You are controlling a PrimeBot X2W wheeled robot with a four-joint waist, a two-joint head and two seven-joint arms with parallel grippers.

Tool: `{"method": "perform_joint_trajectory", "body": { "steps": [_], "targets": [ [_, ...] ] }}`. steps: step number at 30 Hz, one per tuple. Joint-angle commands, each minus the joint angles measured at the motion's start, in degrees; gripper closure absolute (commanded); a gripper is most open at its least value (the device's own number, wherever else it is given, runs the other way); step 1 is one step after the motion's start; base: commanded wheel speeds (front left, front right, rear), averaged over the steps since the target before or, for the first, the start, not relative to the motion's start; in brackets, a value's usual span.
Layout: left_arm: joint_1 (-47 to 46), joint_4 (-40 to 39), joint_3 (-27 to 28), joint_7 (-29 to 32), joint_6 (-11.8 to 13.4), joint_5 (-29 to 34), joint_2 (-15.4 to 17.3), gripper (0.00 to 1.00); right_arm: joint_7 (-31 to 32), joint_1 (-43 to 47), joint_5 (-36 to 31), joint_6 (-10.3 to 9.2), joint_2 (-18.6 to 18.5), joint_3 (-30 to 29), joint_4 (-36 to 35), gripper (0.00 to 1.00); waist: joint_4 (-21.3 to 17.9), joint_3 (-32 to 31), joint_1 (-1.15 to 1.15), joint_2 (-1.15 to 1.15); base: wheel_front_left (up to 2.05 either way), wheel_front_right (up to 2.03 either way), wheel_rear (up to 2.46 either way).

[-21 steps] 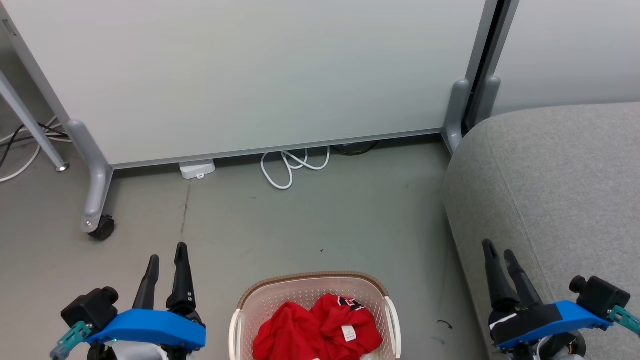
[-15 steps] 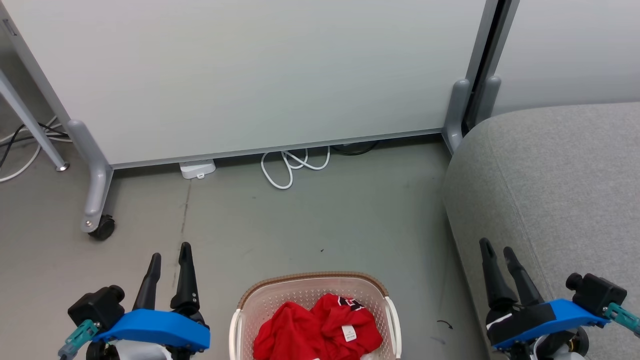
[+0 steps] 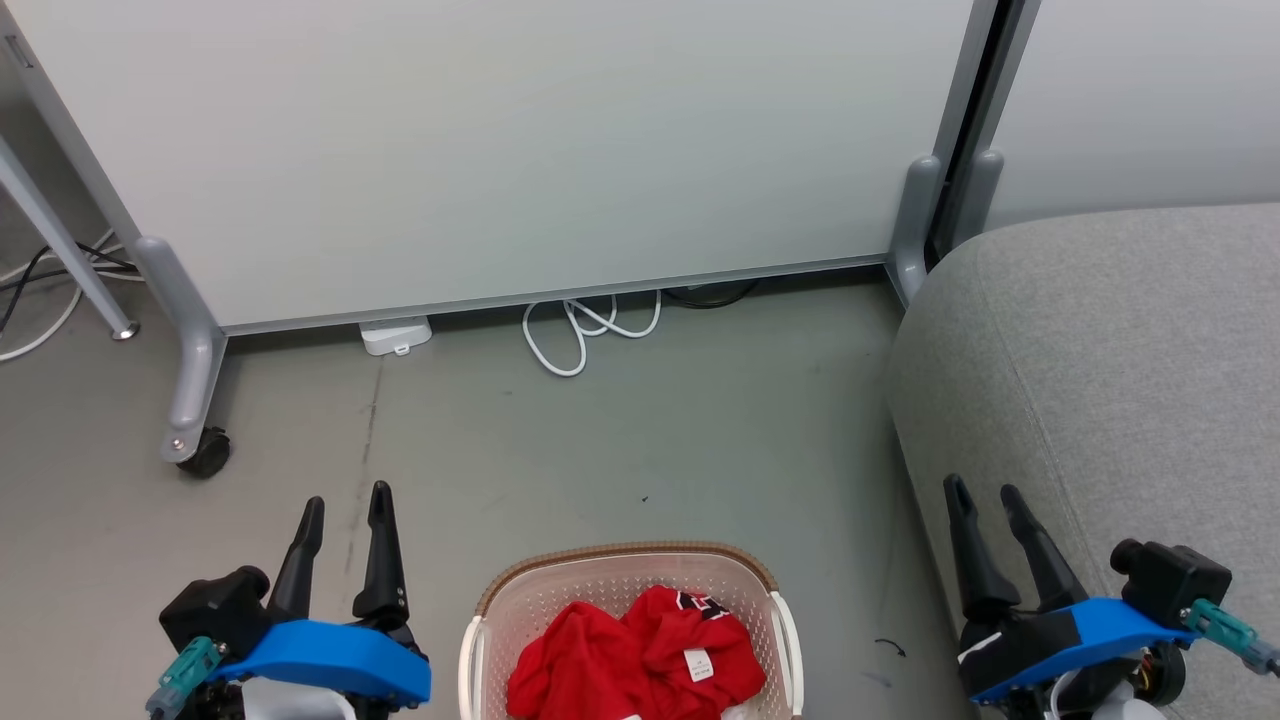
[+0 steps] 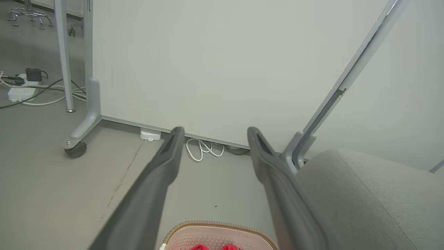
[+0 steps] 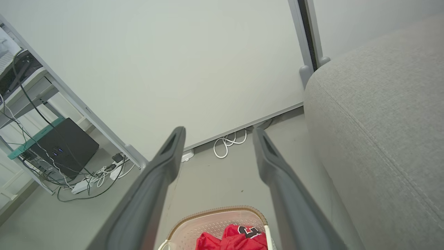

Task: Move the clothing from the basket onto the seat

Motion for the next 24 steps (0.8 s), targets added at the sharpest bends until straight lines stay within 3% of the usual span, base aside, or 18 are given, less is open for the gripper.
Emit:
{"method": "perform_joint_trajectory", "body": {
  "steps": [1,24],
  "targets": [
    [-1.2,-0.3,-0.3,-0.6,0.0,1.2,0.4,0.0,-0.4,-1.2,-1.4,0.11,-0.4,0.2,-0.4,0.0,0.0,0.0,0.0,0.0,0.0,0.0,0.0],
    [-1.7,3.3,-1.1,-3.5,-0.1,10.6,-0.1,0.0,-2.0,-1.1,-13.0,0.14,-0.5,0.1,0.5,0.0,0.0,-0.1,0.0,0.0,0.0,0.0,0.0]
  ]
}}
